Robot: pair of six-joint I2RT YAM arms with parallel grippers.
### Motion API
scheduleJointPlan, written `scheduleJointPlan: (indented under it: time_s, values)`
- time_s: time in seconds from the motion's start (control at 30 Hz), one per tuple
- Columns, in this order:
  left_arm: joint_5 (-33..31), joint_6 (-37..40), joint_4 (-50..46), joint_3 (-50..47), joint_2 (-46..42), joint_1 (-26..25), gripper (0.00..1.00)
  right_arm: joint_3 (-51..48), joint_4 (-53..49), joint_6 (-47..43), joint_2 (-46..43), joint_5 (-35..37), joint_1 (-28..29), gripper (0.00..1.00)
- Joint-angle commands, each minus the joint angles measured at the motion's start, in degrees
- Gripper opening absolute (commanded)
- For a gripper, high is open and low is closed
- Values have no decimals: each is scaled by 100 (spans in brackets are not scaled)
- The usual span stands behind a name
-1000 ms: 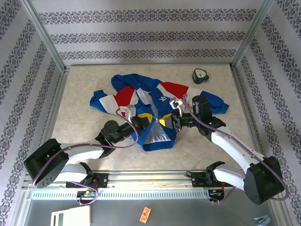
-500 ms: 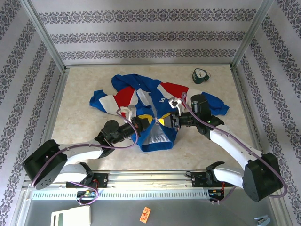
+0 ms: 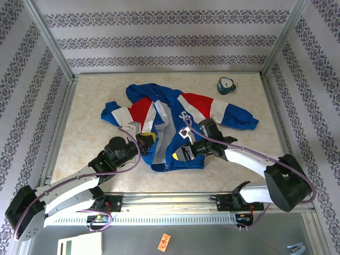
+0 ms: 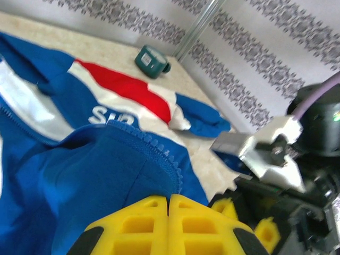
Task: Zip up the jacket
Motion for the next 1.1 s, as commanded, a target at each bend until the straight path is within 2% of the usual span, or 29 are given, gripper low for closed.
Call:
scheduleJointPlan:
  time_s: [0.0, 0.13, 0.27, 0.37, 0.77, 0.87, 1.03, 1.07]
  values:
    - [402, 134, -464, -71, 84, 63, 0, 64, 119, 256, -340, 110, -10, 46]
    - [1010, 222, -246, -14, 350, 62, 0, 235, 235, 695, -547, 155, 4, 46]
    - [1405, 249, -56, 28, 539, 58, 0, 484, 419, 1228, -409, 191, 46, 40]
    - [1567, 245, 94, 4, 604, 62, 0, 708, 467, 1503, -159, 160, 109, 37]
    - [1826, 136, 373, -76, 703, 61, 0, 991, 1156, 2141, 633, -95, 347, 36]
    - [1827, 144, 375, -76, 713, 61, 0, 999, 1167, 2177, 724, -115, 379, 29]
    - [1782, 123, 280, -59, 681, 63, 0, 1050, 1181, 2258, 731, -166, 416, 0]
    - [1715, 88, 161, -34, 631, 70, 0, 1081, 1113, 2284, 690, -118, 414, 0]
